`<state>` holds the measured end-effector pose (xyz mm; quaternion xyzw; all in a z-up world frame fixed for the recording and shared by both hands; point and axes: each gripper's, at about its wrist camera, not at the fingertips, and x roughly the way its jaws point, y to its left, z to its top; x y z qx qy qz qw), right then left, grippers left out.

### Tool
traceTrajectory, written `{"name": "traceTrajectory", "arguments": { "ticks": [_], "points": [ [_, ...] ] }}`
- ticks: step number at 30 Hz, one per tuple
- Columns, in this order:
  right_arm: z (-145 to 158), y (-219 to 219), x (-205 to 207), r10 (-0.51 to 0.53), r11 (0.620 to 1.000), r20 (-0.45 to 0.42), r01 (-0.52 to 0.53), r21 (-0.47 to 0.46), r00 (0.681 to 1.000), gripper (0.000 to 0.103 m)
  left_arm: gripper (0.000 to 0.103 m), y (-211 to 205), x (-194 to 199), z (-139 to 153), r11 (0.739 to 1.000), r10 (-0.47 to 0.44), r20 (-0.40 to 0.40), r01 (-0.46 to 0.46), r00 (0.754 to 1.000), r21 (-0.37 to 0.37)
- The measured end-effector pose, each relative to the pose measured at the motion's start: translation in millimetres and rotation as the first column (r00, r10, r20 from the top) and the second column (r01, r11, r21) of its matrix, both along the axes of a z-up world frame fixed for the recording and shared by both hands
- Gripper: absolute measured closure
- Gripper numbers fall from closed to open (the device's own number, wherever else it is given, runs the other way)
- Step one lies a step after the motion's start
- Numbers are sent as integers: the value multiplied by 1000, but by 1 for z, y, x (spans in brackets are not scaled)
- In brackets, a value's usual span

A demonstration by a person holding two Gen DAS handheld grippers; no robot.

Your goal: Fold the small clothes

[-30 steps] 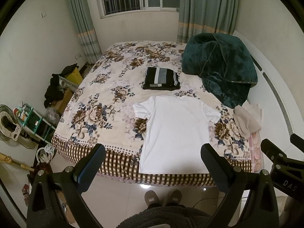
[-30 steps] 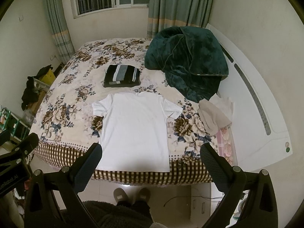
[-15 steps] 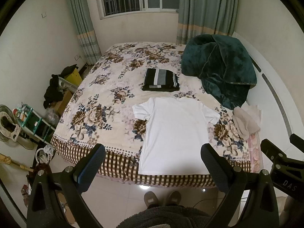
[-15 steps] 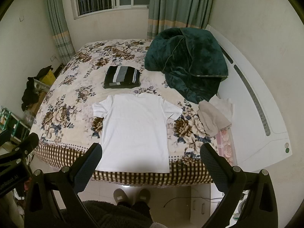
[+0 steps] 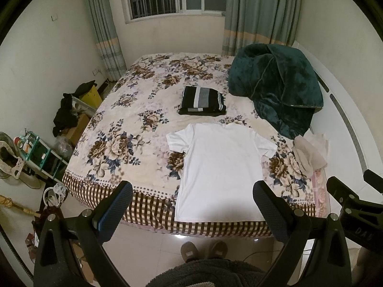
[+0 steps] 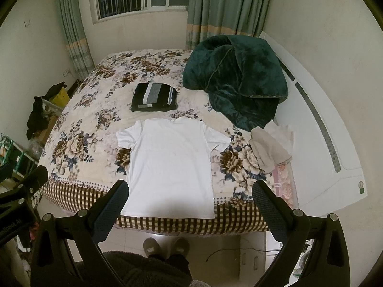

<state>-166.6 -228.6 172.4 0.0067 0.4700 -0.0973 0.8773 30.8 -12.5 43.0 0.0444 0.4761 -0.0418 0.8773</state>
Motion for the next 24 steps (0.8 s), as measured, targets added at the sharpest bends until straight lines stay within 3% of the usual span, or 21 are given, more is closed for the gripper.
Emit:
{"name": "traceTrajectory", "arguments": {
  "ticks": [4, 8, 11, 15, 18, 21, 24],
  "points": [
    [-8, -2, 21, -13, 1000, -18, 13, 7, 1000, 0, 0, -7, 29, -12, 999, 12, 26, -12, 1000, 32],
    [-42, -18, 53, -84, 996, -51, 86, 37, 995, 0, 0, -14, 77, -52, 997, 15, 37, -18, 999, 70],
    [-84, -45, 84, -167, 983, -78, 171, 61, 983, 0, 0, -17, 112, -97, 994, 25, 28, -28, 999, 106],
    [-157, -95, 126, -290, 948, -129, 303, 98, 948, 0, 0, -33, 166, -157, 988, 61, -44, -54, 997, 148],
    [-221, -148, 164, -377, 900, -194, 408, 155, 905, 0, 0, -48, 209, -209, 980, 98, -112, -77, 989, 183],
    [-301, -208, 202, -447, 822, -284, 515, 243, 848, 0, 0, -56, 234, -261, 970, 143, -167, -105, 976, 221],
    [-388, -269, 240, -501, 698, -364, 615, 366, 785, 1, 0, -61, 265, -316, 960, 194, -225, -137, 955, 244]
  ]
}}
